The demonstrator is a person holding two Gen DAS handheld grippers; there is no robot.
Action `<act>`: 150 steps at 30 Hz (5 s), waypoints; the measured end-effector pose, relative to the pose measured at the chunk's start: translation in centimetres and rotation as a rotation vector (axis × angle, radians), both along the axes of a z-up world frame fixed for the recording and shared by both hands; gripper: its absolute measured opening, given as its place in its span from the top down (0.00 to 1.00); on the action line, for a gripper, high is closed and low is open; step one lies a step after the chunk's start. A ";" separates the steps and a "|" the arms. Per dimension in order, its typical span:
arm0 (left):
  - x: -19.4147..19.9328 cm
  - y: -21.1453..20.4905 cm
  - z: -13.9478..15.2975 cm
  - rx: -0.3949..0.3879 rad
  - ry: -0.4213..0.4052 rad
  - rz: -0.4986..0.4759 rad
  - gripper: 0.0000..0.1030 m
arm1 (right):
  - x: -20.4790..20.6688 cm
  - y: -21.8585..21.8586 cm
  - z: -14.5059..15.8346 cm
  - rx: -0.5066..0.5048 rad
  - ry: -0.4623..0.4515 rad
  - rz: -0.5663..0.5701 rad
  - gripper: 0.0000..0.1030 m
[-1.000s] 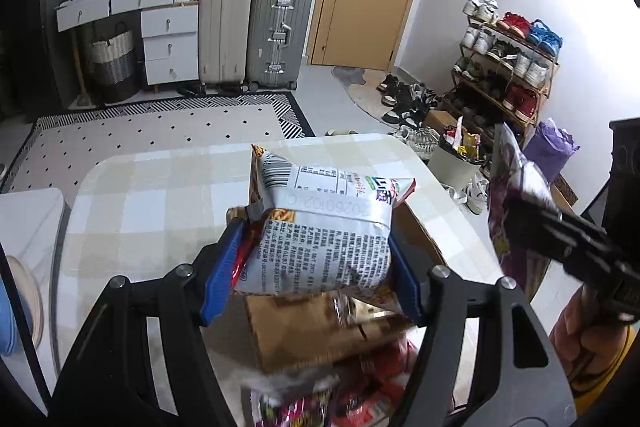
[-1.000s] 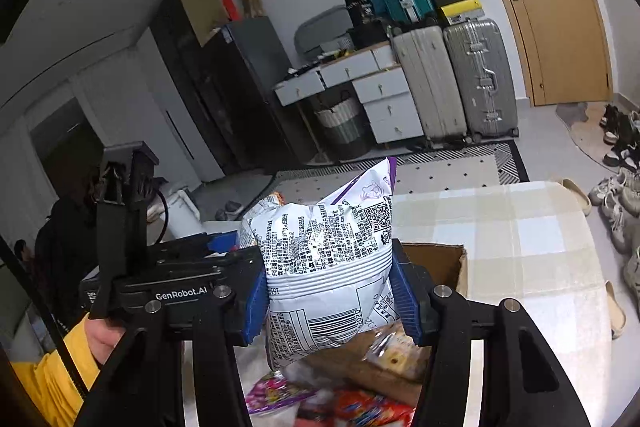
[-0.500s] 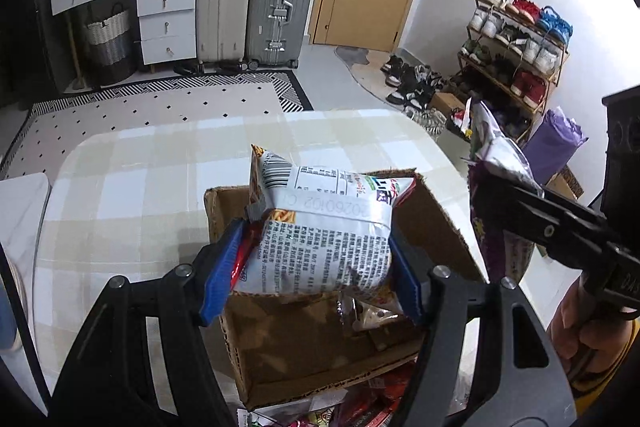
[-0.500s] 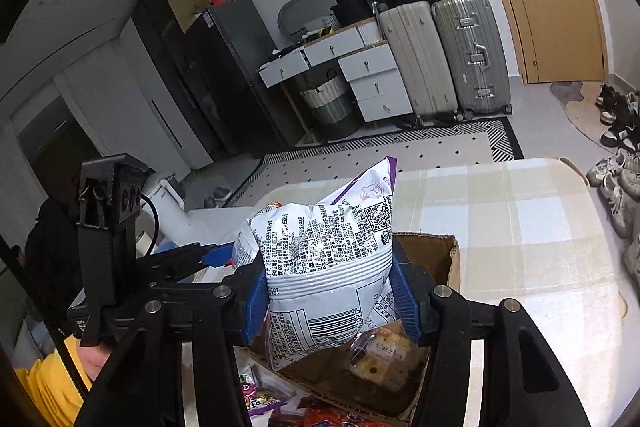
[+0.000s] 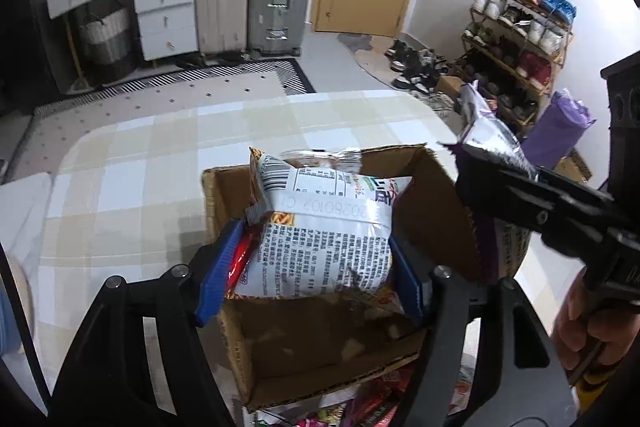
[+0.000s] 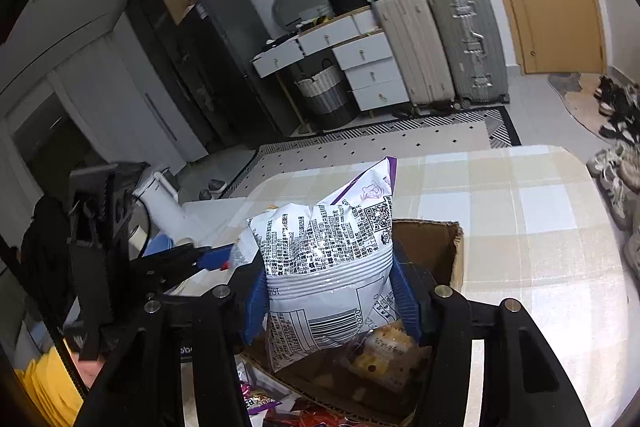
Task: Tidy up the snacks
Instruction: 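Open both tools to drop the chip bags into the box, then pull both tools back from the box toward the remaining snacks, then grasp the purple grape candy bag with the left tool while the right tool grasps a white chip bag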
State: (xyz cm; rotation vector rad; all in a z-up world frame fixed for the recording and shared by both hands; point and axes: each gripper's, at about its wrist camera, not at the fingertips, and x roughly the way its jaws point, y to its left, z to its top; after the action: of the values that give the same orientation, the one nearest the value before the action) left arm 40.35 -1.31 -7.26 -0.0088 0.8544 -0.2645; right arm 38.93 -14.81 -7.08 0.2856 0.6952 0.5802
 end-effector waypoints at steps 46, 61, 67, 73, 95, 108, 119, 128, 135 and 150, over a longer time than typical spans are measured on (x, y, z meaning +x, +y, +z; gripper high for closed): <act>-3.2 2.3 1.3 0.037 -0.004 0.026 0.26 | 0.1 2.1 -1.3 -0.156 0.011 -0.030 0.40; -8.8 3.0 6.0 0.013 -0.076 0.045 0.25 | -6.4 1.1 3.4 -0.133 -0.111 -0.027 0.40; -13.6 3.5 9.1 -0.003 -0.128 0.064 0.23 | -11.9 0.2 6.5 -0.097 -0.197 -0.019 0.40; -19.5 3.4 12.3 -0.027 -0.182 0.047 0.22 | -17.6 -0.6 8.3 -0.075 -0.261 -0.018 0.30; -36.3 6.6 14.5 -0.072 -0.397 0.138 0.01 | -31.6 -2.9 6.2 -0.034 -0.459 -0.094 0.08; -33.7 6.9 4.2 -0.078 -0.192 0.171 0.01 | -29.7 -3.7 -1.2 -0.008 -0.316 -0.104 0.03; -31.9 5.9 1.9 -0.074 -0.148 0.170 0.01 | -28.7 -3.2 -2.9 -0.002 -0.262 -0.089 0.02; -31.8 6.8 0.8 -0.083 -0.114 0.200 0.01 | -28.8 -2.9 -2.7 -0.009 -0.263 -0.083 0.02; -31.2 7.1 -0.3 -0.086 -0.083 0.215 0.01 | -28.5 -2.5 -3.3 -0.014 -0.246 -0.074 0.02; -25.8 7.7 -3.9 -0.076 0.022 0.225 0.01 | -24.3 -2.2 -6.3 -0.062 -0.141 -0.092 0.02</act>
State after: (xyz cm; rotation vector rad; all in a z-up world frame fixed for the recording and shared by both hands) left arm 14.51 6.38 -11.17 -0.1776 0.8571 -0.0857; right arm 14.61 -17.03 -13.39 0.2155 0.5598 0.4849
